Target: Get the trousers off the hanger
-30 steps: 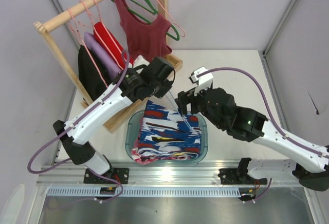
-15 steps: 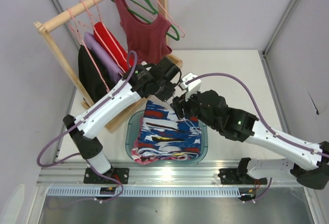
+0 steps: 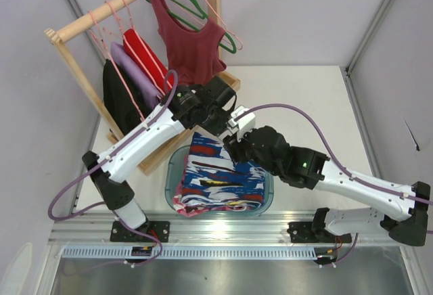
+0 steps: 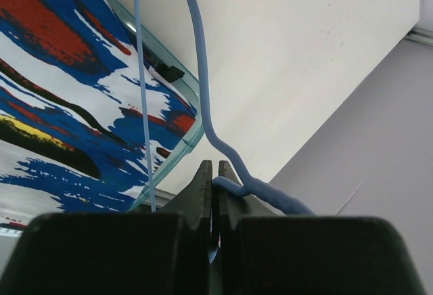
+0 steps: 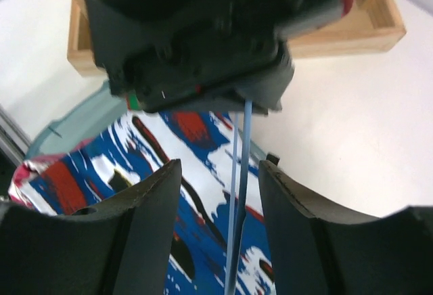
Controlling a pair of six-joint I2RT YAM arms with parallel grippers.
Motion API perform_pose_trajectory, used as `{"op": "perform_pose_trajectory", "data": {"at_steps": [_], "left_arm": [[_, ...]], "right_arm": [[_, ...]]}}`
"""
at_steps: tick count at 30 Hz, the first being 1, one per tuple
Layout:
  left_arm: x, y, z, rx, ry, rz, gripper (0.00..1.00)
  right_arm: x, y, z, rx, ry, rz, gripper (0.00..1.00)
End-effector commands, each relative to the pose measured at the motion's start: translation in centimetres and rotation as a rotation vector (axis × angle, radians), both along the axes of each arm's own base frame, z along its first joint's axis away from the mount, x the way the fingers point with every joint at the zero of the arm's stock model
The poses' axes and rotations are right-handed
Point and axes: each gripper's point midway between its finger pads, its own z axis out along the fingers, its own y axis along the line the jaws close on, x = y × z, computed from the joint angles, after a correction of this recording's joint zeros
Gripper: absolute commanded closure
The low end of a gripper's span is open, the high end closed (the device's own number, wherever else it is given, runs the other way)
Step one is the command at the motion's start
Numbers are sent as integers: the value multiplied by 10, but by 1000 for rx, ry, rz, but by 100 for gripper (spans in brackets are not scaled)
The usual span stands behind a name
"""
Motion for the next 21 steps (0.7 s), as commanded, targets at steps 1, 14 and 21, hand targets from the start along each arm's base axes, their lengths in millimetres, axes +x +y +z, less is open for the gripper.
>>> {"op": "perform_pose_trajectory", "data": {"at_steps": [1,14,21], "left_arm": [[-1,0,27,-124,-38,36,100],[-4,-3,25,-184,-13,53,100],[-2,-3,31,-212,-51,44,100]], "right_arm": [[-2,-3,1,31,2,-27,46],[8,-11,-2,24,-10,-129,68],[7,-14,-2,21,-4,-147,100]]}}
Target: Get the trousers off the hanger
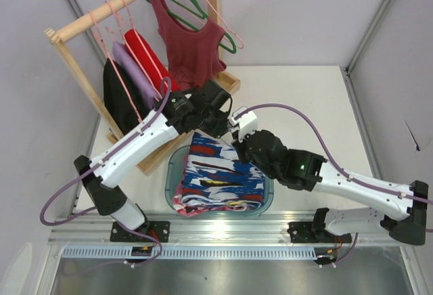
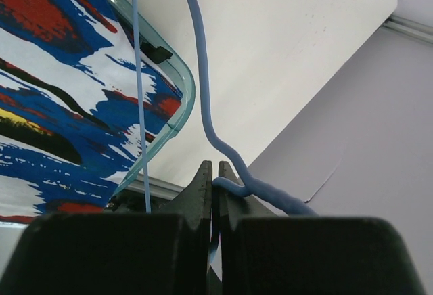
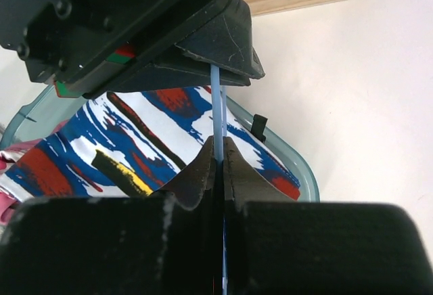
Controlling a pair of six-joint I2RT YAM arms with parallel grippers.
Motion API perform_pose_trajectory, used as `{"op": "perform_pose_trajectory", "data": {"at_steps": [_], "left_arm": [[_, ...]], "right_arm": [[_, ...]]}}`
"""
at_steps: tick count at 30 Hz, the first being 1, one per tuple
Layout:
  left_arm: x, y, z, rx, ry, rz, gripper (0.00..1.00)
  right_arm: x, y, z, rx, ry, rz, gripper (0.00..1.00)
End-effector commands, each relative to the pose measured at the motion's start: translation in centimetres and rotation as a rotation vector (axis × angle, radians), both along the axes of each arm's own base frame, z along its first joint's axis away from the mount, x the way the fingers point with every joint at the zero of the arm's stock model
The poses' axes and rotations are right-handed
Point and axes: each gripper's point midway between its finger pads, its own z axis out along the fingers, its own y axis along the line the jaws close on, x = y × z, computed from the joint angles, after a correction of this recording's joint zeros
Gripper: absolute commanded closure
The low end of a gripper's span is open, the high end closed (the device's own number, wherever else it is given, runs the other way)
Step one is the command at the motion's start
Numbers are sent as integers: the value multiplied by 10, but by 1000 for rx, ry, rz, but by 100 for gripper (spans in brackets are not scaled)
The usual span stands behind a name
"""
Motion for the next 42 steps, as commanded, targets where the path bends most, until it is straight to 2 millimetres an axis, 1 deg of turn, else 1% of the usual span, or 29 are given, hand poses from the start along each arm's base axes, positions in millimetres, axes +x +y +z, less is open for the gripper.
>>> {"op": "perform_pose_trajectory", "data": {"at_steps": [1,4,5,6,7,8,9,11,12,14,17,22,23,24,26,27,28,29,30,31,32,33,34,35,36,38,39,40,42], "left_arm": [[2,2,29,-88,-70,12,100],[5,0,34,-94,-104,-12,100],[5,-2,35,-102,-109,-20,96],[4,-1,31,-102,-110,-26,84],[5,-4,36,-121,-132,-39,75],[6,-6,38,-133,-149,-47,62],[4,-4,39,-137,-158,-57,40],[3,-3,41,-140,-169,-66,22],[2,-1,44,-138,-179,-74,9],[0,1,48,-137,-192,-83,1],[-2,3,60,-141,-241,-128,1],[-5,-1,91,-137,-402,-284,1],[-8,3,101,-138,-440,-301,0],[-8,3,107,-117,-506,-353,1],[-18,9,123,-126,-607,-427,1],[-18,8,129,-78,-720,-512,0],[-27,8,134,-67,-781,-594,0],[-37,17,132,-36,-827,-649,0],[-41,27,124,52,-860,-713,0],[-46,43,121,121,-895,-742,1],[-49,52,112,172,-890,-765,1],[-54,61,105,212,-887,-792,0],[-59,67,102,236,-901,-820,0],[-65,70,98,245,-912,-859,0],[-73,78,99,266,-959,-896,1],[-81,83,95,273,-986,-929,0],[-86,89,99,278,-1028,-935,0],[-88,90,96,281,-1039,-950,1],[-97,88,96,267,-1093,-1012,1]], "right_arm": [[3,-4,15,38,-25,-42,100],[8,-12,24,52,-42,-77,100],[9,-14,25,55,-43,-85,100],[12,-17,28,59,-48,-95,100],[13,-20,30,63,-54,-101,100],[14,-23,32,66,-57,-107,100],[18,-27,31,62,-56,-120,100],[20,-31,32,65,-55,-125,100],[24,-36,32,65,-51,-138,100],[25,-39,31,61,-43,-135,100],[27,-43,31,64,-36,-145,100],[32,-46,19,60,11,-158,100],[35,-47,17,63,18,-163,100],[38,-48,20,79,16,-167,100],[48,-49,28,107,8,-175,100],[52,-50,33,118,0,-178,100],[56,-51,38,119,-16,-170,100],[62,-47,55,157,-35,-139,100],[66,-45,61,163,-44,-125,100],[72,-45,83,195,-82,-123,100],[75,-44,92,209,-95,-118,100],[78,-36,95,211,-88,-89,100],[80,-32,101,218,-94,-67,100],[81,-28,110,228,-107,-48,100],[82,-26,125,248,-132,-33,100],[86,-15,131,257,-134,-8,100],[87,-13,144,274,-154,1,100],[92,-8,142,264,-150,4,100],[96,0,153,278,-176,27,100]]}}
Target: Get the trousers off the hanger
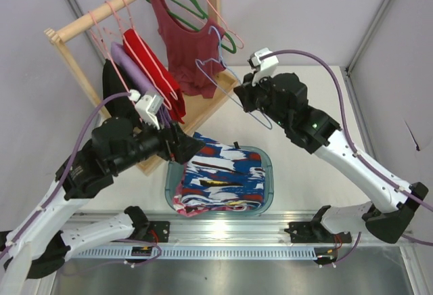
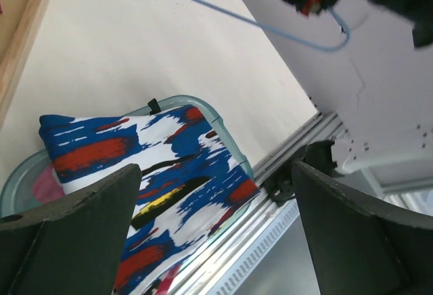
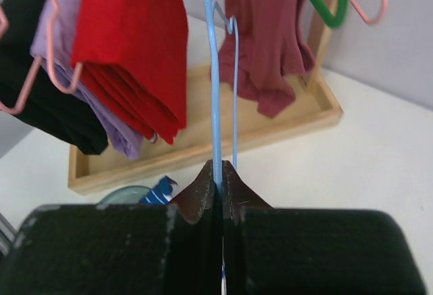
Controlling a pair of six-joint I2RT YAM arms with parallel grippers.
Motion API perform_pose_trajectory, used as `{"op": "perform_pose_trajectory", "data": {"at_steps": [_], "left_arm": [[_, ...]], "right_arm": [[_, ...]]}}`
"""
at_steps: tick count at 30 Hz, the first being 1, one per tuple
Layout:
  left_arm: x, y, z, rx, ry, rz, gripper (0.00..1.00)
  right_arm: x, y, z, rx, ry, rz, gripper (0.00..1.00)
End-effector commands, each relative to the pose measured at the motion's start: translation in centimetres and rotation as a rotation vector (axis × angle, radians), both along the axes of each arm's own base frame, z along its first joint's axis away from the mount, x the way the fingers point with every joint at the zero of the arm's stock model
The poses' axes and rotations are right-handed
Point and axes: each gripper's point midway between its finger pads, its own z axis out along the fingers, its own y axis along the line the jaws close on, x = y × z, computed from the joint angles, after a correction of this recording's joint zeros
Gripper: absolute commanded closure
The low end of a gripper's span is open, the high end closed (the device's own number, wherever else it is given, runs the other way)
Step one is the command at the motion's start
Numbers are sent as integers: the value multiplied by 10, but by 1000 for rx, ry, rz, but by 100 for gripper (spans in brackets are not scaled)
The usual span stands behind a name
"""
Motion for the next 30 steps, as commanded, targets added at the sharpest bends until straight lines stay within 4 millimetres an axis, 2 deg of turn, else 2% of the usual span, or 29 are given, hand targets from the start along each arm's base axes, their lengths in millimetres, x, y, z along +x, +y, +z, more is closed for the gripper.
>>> {"op": "perform_pose_trajectory", "data": {"at_steps": [1,6,7,8,13,14,15,16,17,18,19,21,24,26,27,30], "left_arm": [[-11,0,3,41,-146,-126,0],[-23,2,-5,29,-201,-191,1],[-28,2,-8,26,-204,-209,1],[-30,0,-12,27,-205,-229,1],[-40,-3,-27,35,-179,-290,0],[-41,-3,-34,48,-166,-294,1],[-42,-2,-37,54,-163,-298,0],[-44,-3,-42,58,-156,-314,0],[-46,-3,-44,60,-154,-319,1],[-46,-3,-47,64,-151,-325,1],[-48,-3,-49,67,-150,-334,0],[-49,0,-52,80,-156,-336,0],[-48,5,-59,105,-157,-320,0],[-46,6,-61,118,-164,-315,1],[-46,7,-61,117,-165,-315,1],[-47,6,-62,121,-163,-322,1]], "right_arm": [[7,21,43,60,-107,80,100],[34,44,74,101,-183,95,100],[39,47,91,102,-243,99,100],[50,58,83,85,-245,108,100],[87,81,98,104,-301,113,100],[95,75,118,131,-336,100,100],[104,88,107,123,-320,144,100],[111,90,110,133,-329,148,100],[115,87,125,157,-359,150,100],[124,96,115,148,-352,166,100],[129,98,116,151,-356,160,100],[133,103,122,163,-363,178,100],[127,108,117,159,-336,219,100],[112,105,127,167,-349,253,100],[106,105,124,158,-339,265,100],[81,89,138,159,-341,282,100]]}}
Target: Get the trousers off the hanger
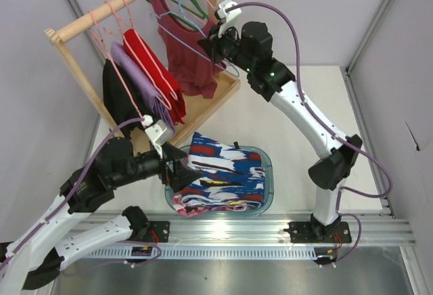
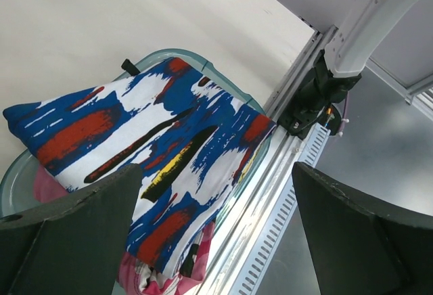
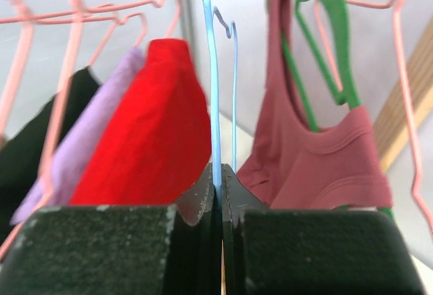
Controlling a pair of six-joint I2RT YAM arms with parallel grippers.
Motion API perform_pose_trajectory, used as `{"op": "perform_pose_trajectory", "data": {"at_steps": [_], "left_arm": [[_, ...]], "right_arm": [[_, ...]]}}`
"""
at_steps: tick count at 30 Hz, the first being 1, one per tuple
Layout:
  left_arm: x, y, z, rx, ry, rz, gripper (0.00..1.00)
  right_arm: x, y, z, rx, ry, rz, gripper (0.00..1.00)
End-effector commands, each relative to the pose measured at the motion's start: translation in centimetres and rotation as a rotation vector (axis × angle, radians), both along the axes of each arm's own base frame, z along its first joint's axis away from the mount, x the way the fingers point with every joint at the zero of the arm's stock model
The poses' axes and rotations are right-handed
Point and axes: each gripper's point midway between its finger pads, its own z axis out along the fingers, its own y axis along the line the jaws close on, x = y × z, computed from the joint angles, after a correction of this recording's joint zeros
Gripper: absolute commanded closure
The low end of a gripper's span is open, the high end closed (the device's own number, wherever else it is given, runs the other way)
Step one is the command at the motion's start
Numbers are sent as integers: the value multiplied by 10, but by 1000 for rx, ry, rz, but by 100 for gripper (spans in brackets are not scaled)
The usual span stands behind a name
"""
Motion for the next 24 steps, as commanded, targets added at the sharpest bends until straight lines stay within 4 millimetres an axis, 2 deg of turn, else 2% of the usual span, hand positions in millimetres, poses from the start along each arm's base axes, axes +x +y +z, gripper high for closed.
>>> {"op": "perform_pose_trajectory", "data": {"at_steps": [1,4,5,7,8,10,11,13,14,17,18,19,21,24], "left_arm": [[0,-2,-2,9,-18,-21,0],[1,-6,-5,5,-6,-28,1],[2,-8,-6,4,-2,-30,0],[1,-11,-6,-1,8,-40,1],[2,-12,-6,1,15,-42,1],[2,-14,-6,-4,20,-43,1],[3,-15,-7,-1,24,-41,1],[4,-15,-8,-1,25,-36,1],[4,-15,-6,-3,22,-36,0],[7,-17,-5,-6,19,-30,0],[8,-18,-5,-6,19,-30,0],[9,-19,-4,-8,17,-30,1],[11,-20,-4,-5,17,-27,0],[14,-20,-5,4,16,-15,1]], "right_arm": [[-62,-32,74,80,-107,68,100],[-78,-54,88,94,-137,45,100],[-90,-72,108,121,-175,22,100],[-96,-91,121,132,-201,-17,100],[-92,-108,127,137,-210,-51,100],[-98,-130,139,150,-227,-79,100],[-96,-146,140,155,-227,-109,100],[-95,-158,140,166,-235,-127,100],[-89,-170,137,166,-234,-156,100],[-75,-186,125,155,-224,-200,100],[-65,-198,122,172,-207,-229,100],[-61,-197,119,171,-200,-201,100],[-51,-208,118,190,-186,-196,100],[-35,-203,104,160,-156,-151,100]]}}
